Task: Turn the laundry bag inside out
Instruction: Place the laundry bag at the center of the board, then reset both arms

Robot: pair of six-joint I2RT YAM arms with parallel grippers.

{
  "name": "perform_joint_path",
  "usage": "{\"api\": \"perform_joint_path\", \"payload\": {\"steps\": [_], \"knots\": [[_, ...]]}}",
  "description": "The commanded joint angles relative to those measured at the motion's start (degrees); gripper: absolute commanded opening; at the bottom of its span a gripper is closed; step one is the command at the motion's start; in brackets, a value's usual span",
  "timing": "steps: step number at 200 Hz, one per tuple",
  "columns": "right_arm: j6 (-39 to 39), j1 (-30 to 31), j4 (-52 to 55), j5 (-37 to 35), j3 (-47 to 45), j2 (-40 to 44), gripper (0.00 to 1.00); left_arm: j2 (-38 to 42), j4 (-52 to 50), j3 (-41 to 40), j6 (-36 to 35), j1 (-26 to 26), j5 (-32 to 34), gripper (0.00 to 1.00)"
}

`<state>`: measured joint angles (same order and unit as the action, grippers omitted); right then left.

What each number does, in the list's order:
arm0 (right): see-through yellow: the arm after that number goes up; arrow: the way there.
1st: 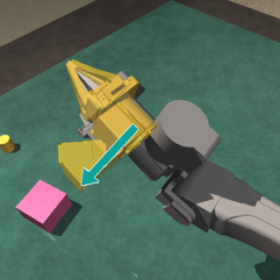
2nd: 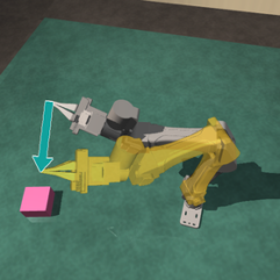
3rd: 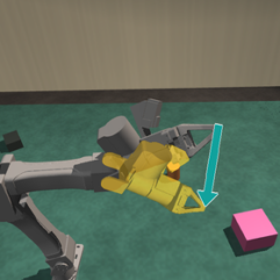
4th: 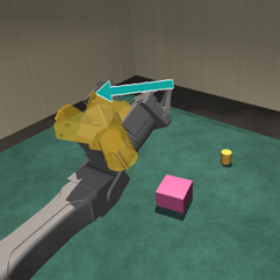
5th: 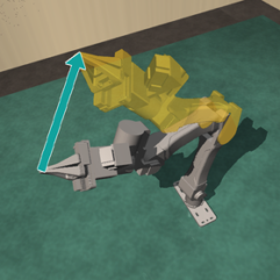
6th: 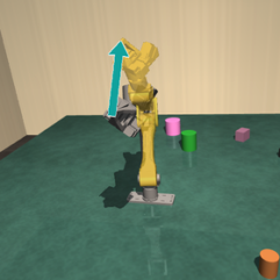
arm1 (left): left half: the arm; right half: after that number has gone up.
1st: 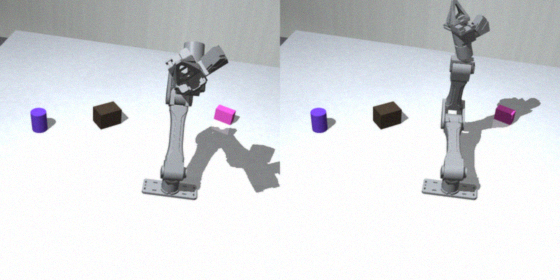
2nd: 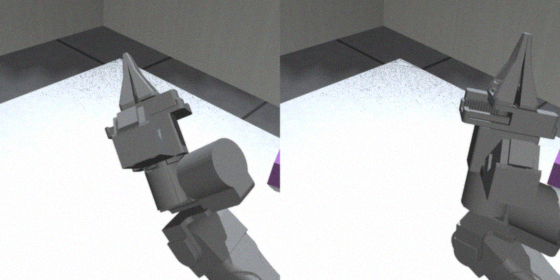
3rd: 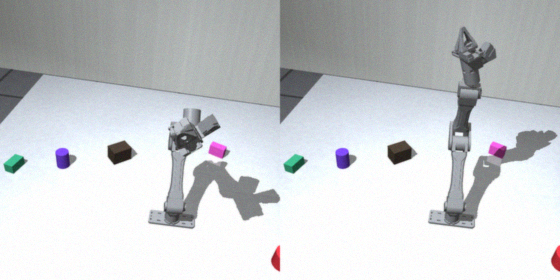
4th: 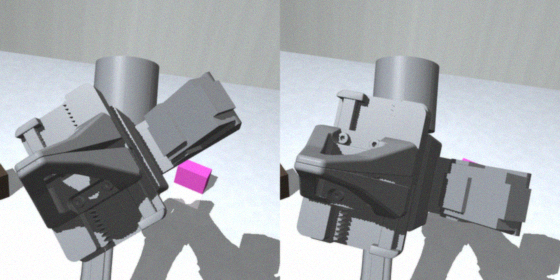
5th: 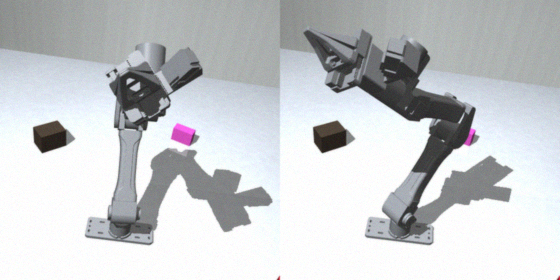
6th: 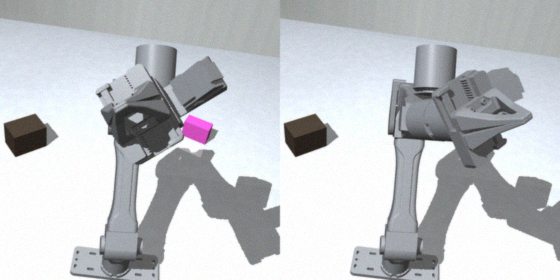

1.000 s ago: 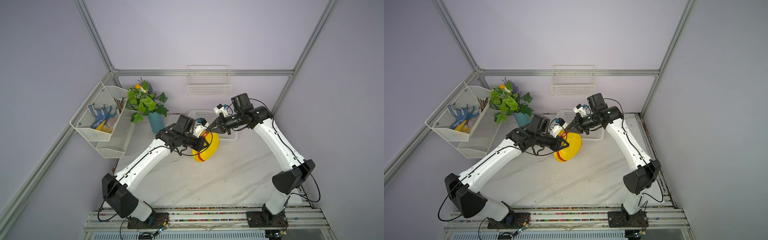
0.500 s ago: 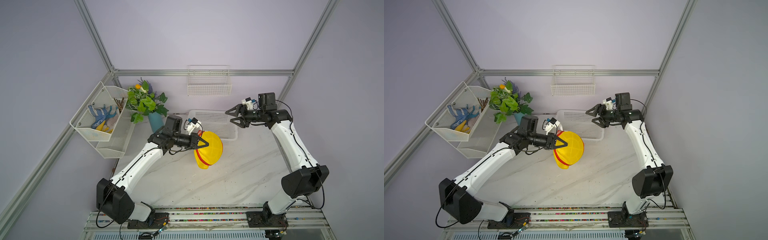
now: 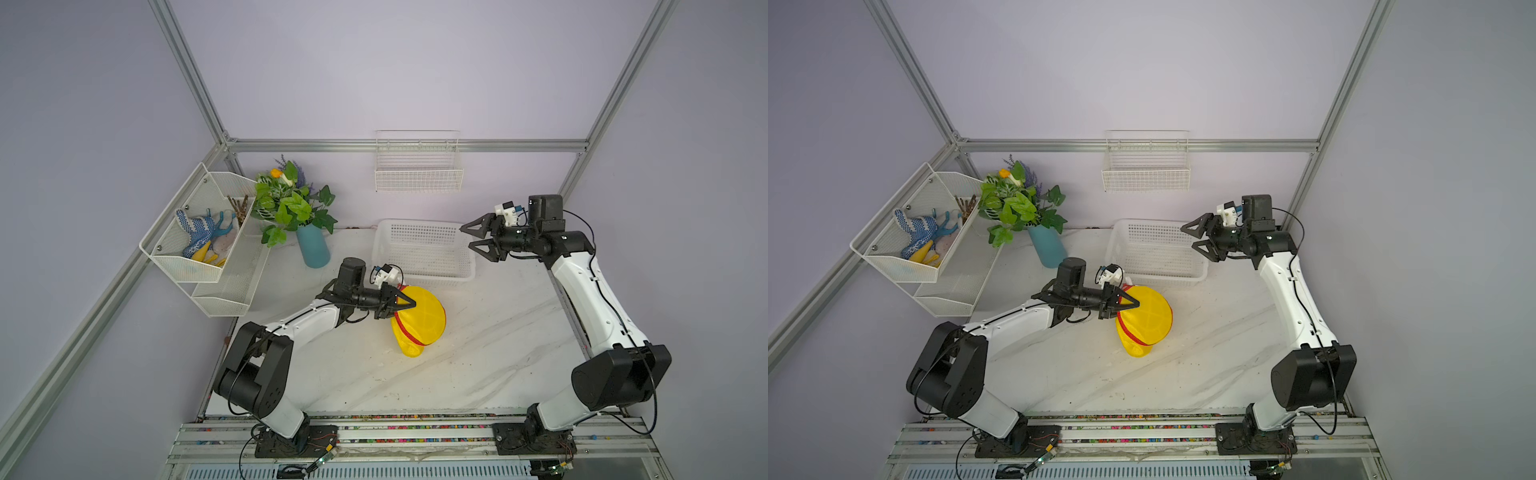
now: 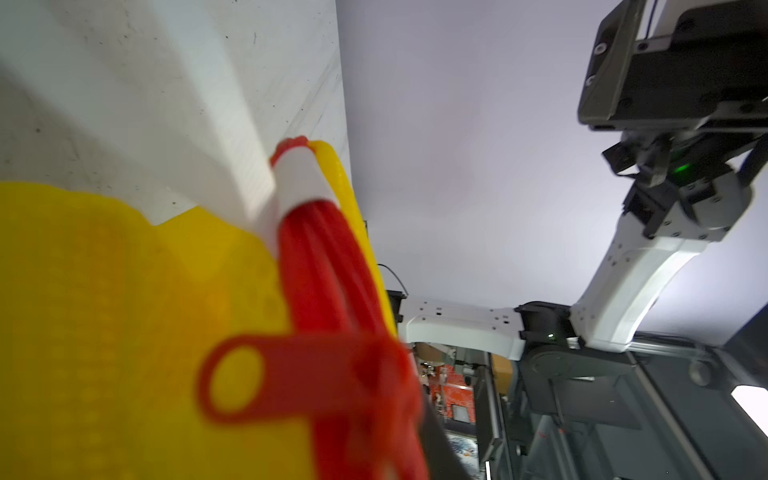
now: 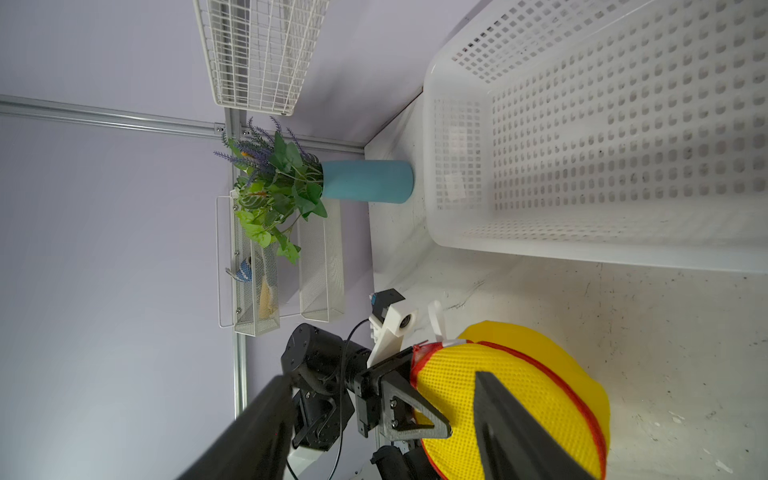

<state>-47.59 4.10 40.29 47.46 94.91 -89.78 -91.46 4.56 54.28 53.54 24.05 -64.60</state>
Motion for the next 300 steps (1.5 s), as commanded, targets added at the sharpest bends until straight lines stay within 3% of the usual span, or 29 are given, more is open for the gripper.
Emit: {"api": "perform_joint_path", "payload": {"steps": [1, 15, 34, 48, 94, 134, 160, 177, 201, 219, 233, 241, 263, 281, 300], "knots": [[0.0, -0.5, -1.7, 0.9, -0.5, 1.1, 0.72, 0.2, -25.0, 4.4, -20.2, -0.2, 1.3, 0.57], [0.0, -0.5, -1.8, 1.0, -0.9, 1.1, 0.72, 0.4, -35.0, 6.2, -27.7, -0.6, 3.6, 0.77], [-0.4, -0.5, -2.3, 1.4, -1.3, 1.1, 0.72, 0.7, -41.7, 7.0, -32.3, -1.4, 6.3, 0.92], [-0.1, -0.5, -2.0, 1.4, -1.6, 1.1, 0.73, 1.3, -45.6, 8.0, -34.2, -1.8, 8.3, 0.98], [2.3, -0.5, 1.0, 0.9, -6.2, 4.2, 0.73, 6.6, -50.9, 13.3, -33.6, -3.1, 17.7, 1.00], [7.3, 0.1, 6.7, -0.4, -9.3, 4.3, 0.74, 9.2, -58.5, 23.2, -33.7, -4.7, 26.5, 1.00], [9.7, 0.2, 7.1, -3.8, -14.3, 6.2, 0.74, 14.1, -59.7, 25.2, -32.4, -8.7, 37.1, 1.00], [13.8, 0.1, 7.3, -11.2, -14.1, 7.6, 0.74, 17.0, -60.1, 25.6, -32.4, -9.7, 51.9, 1.00], [20.3, 0.2, 1.8, -29.7, -15.4, 12.7, 0.77, 22.7, -55.8, 22.8, -30.3, -9.7, 76.4, 1.00], [24.8, 0.1, -8.7, -42.3, -23.5, 19.3, 0.82, 28.3, -47.6, 15.5, -29.5, -9.8, 92.8, 1.00], [29.2, 0.2, -20.7, -52.7, -33.5, 26.2, 0.90, 32.4, -37.6, 6.6, -33.4, -9.9, 100.8, 1.00], [32.6, 0.0, -28.2, -57.7, -39.8, 29.8, 0.98, 34.4, -30.8, 1.1, -36.6, -10.1, 103.9, 1.00], [42.8, -0.4, -46.7, -65.6, -55.3, 36.0, 0.99, 37.6, -13.0, -12.9, -45.8, -10.4, 108.5, 1.00], [44.7, -0.9, -54.3, -66.1, -61.9, 35.5, 0.99, 37.0, -5.4, -18.6, -47.5, -11.7, 108.7, 1.00], [41.3, -1.0, -63.1, -65.2, -67.4, 31.2, 0.99, 33.6, -1.6, -21.3, -47.2, -13.2, 108.8, 1.00]]}}
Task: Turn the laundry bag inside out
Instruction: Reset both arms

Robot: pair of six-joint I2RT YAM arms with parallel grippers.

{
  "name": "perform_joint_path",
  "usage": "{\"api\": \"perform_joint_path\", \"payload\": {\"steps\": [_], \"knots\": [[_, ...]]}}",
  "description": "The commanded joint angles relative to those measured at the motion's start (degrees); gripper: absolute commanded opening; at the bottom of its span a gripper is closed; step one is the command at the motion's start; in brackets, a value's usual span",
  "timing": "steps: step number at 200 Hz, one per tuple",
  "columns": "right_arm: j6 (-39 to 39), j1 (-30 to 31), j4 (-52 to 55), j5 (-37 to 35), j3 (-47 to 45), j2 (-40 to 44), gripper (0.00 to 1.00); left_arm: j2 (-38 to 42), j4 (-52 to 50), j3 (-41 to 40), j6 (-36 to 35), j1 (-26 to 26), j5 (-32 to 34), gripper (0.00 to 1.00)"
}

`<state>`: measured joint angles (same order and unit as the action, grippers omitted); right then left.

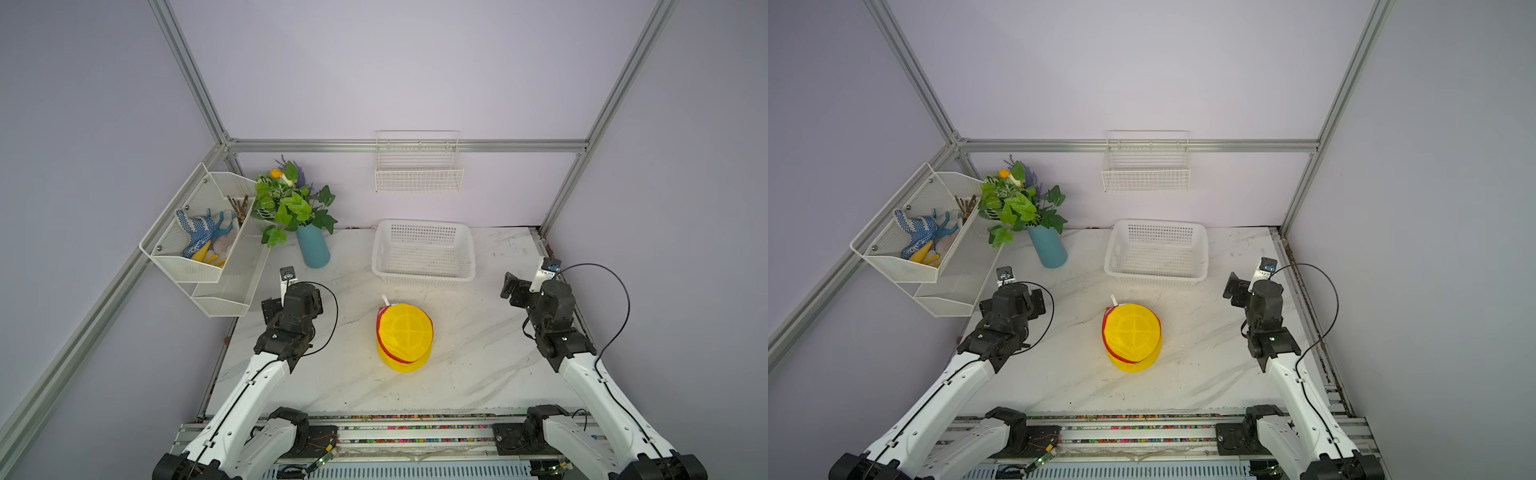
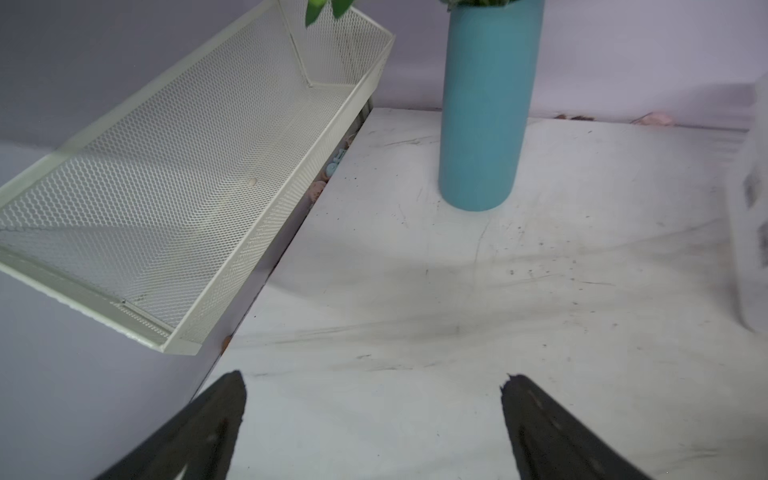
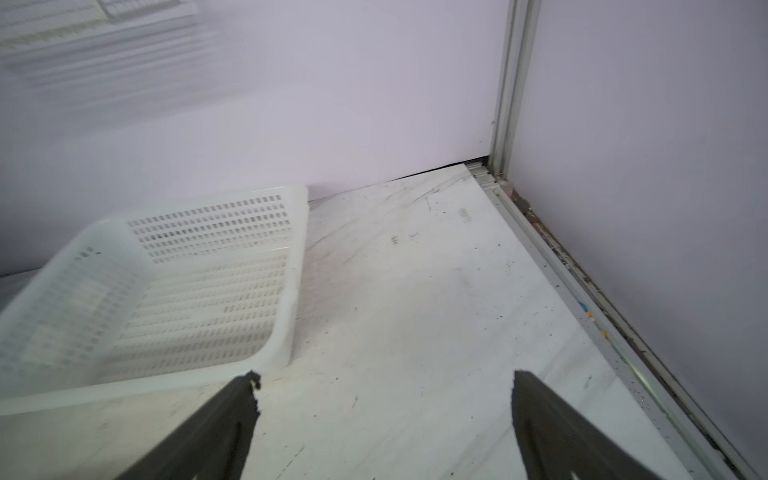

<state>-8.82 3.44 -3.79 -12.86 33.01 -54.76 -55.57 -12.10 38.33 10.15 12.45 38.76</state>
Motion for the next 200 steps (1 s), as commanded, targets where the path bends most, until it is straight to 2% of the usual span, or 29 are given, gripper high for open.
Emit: {"api": "perform_joint_path", "payload": {"steps": [1, 13, 29, 63, 81, 93, 100, 114, 124, 140, 155, 166, 172, 186, 200], "knots": [[2.4, -0.4, -19.5, -4.7, -5.8, -4.1, 0.99, -2.5, 15.3, -5.5, -3.8, -1.7, 5.4, 1.00], [1.2, -0.5, -25.8, -2.8, -8.3, -8.0, 0.99, -5.0, 19.6, -7.4, -4.0, -2.8, 5.3, 1.00], [0.8, -0.5, -34.3, -1.4, -10.8, -14.5, 0.99, -7.9, 28.6, -10.5, -5.3, -4.7, 1.7, 1.00], [2.6, -0.5, -46.3, 0.4, -12.3, -26.1, 0.99, -17.6, 42.1, -13.3, -6.5, -9.0, -2.3, 1.00], [5.0, -0.6, -43.5, 2.2, -9.0, -28.4, 0.99, -21.3, 47.9, -14.7, -7.0, -9.8, -5.8, 1.00], [5.2, -0.6, -45.2, 2.9, -8.5, -31.1, 0.99, -23.8, 52.3, -14.9, -6.7, -10.5, -6.9, 1.00], [5.5, -0.6, -48.5, 3.1, -9.2, -32.5, 0.99, -24.8, 51.5, -13.7, -6.1, -11.2, -9.0, 1.00], [5.8, -0.7, -47.8, 3.8, -9.7, -31.7, 0.99, -27.2, 47.7, -10.8, -3.8, -12.0, -12.9, 1.00], [5.9, -0.6, -48.1, 4.3, -10.0, -31.6, 0.99, -29.4, 51.8, -11.6, -5.0, -12.1, -16.2, 1.00], [6.2, -0.6, -51.4, 4.5, -11.1, -32.3, 0.99, -32.6, 59.9, -13.6, -6.4, -11.8, -16.2, 0.99], [7.1, -0.6, -52.9, 5.9, -13.1, -31.9, 0.99, -31.5, 58.3, -14.9, -5.3, -12.1, -18.7, 1.00], [9.1, -0.5, -61.6, 8.6, -16.1, -33.9, 0.99, -35.6, 72.5, -18.7, -7.6, -12.1, -18.5, 1.00], [8.8, -0.5, -65.9, 8.7, -16.9, -36.1, 0.99, -35.4, 71.4, -18.3, -7.6, -12.0, -18.5, 1.00], [8.9, -0.4, -58.1, 8.5, -15.1, -34.0, 0.99, -32.6, 61.0, -15.6, -6.0, -11.9, -18.6, 0.99], [8.8, -0.4, -56.6, 8.3, -14.6, -33.9, 0.99, -34.0, 67.9, -17.8, -7.7, -11.9, -19.8, 1.00]]}}
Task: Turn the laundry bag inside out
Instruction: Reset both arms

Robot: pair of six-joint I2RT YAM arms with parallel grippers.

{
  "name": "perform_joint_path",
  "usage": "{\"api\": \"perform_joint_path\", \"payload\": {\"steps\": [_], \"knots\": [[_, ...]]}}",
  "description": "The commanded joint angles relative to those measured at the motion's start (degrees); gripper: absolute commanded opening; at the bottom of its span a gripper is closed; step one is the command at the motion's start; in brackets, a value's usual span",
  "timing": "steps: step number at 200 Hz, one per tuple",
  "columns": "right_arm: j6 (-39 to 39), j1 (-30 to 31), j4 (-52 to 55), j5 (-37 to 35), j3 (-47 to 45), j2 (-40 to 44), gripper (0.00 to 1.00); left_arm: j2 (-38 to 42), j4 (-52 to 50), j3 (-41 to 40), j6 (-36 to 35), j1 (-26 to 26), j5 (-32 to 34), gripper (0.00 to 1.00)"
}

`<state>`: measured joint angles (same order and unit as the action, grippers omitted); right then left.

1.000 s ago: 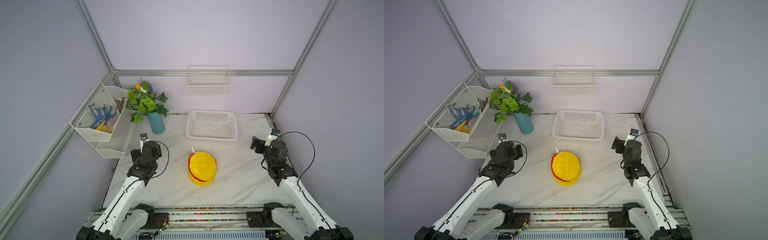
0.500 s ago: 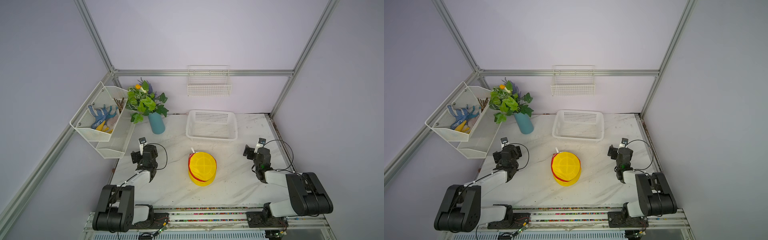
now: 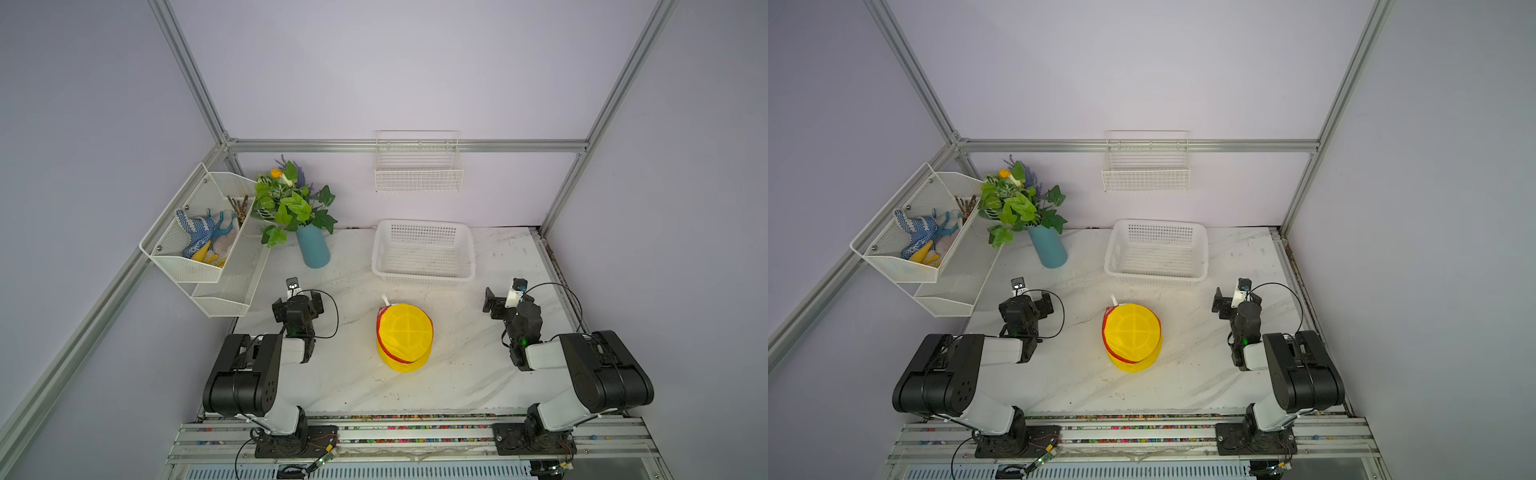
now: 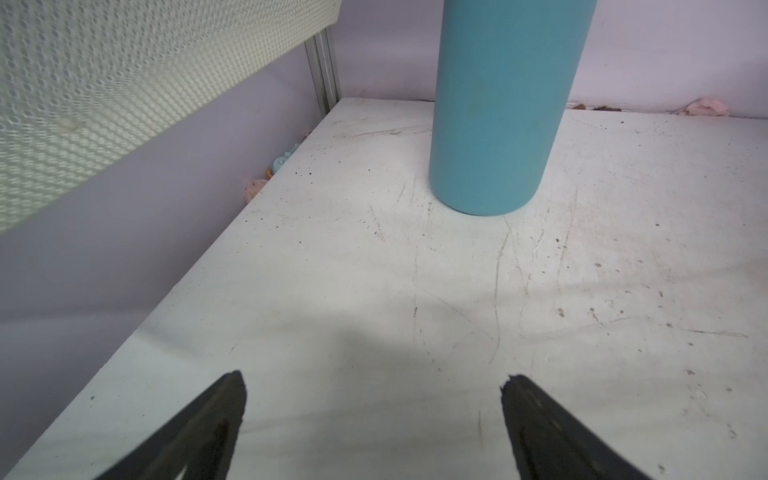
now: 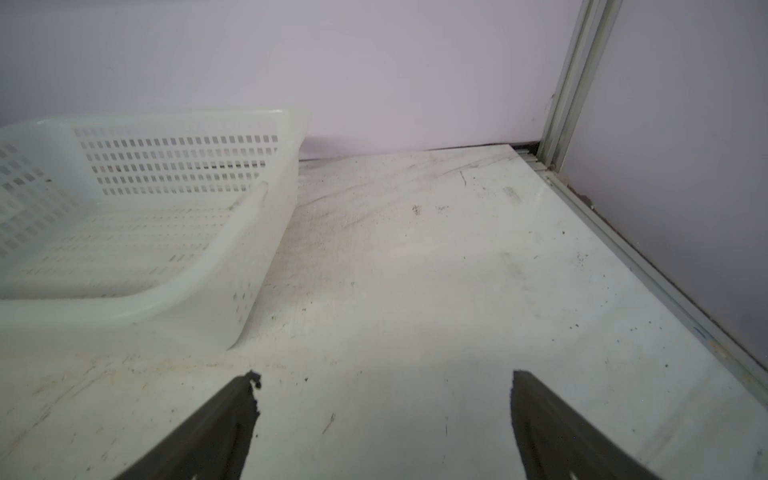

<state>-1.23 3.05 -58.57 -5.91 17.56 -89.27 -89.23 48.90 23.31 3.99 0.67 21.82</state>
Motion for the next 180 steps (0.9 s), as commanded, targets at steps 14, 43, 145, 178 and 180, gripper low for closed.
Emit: {"api": "perform_joint_path", "payload": {"steps": [14, 43, 145, 178, 180], "knots": [[1.2, 0.0, -7.1, 1.3, -0.7, -0.1, 0.99, -1.1, 8.1, -2.7, -2.8, 0.0, -4.3, 1.00], [0.5, -0.1, -6.5, 0.5, -0.3, -0.3, 0.99, -0.1, 5.2, -2.0, -3.3, 0.3, -5.4, 1.00], [0.6, -0.1, -7.3, 0.8, -0.5, -0.6, 0.99, -0.4, 4.3, -1.4, -2.7, 0.3, -5.3, 1.00], [0.6, -0.1, -7.3, 0.7, -0.5, -0.6, 0.99, -0.3, 4.3, -1.5, -2.6, 0.3, -5.3, 1.00], [0.6, -0.1, -7.3, 0.7, -0.5, -0.6, 0.99, -0.3, 4.4, -1.4, -2.6, 0.3, -5.3, 1.00]]}}
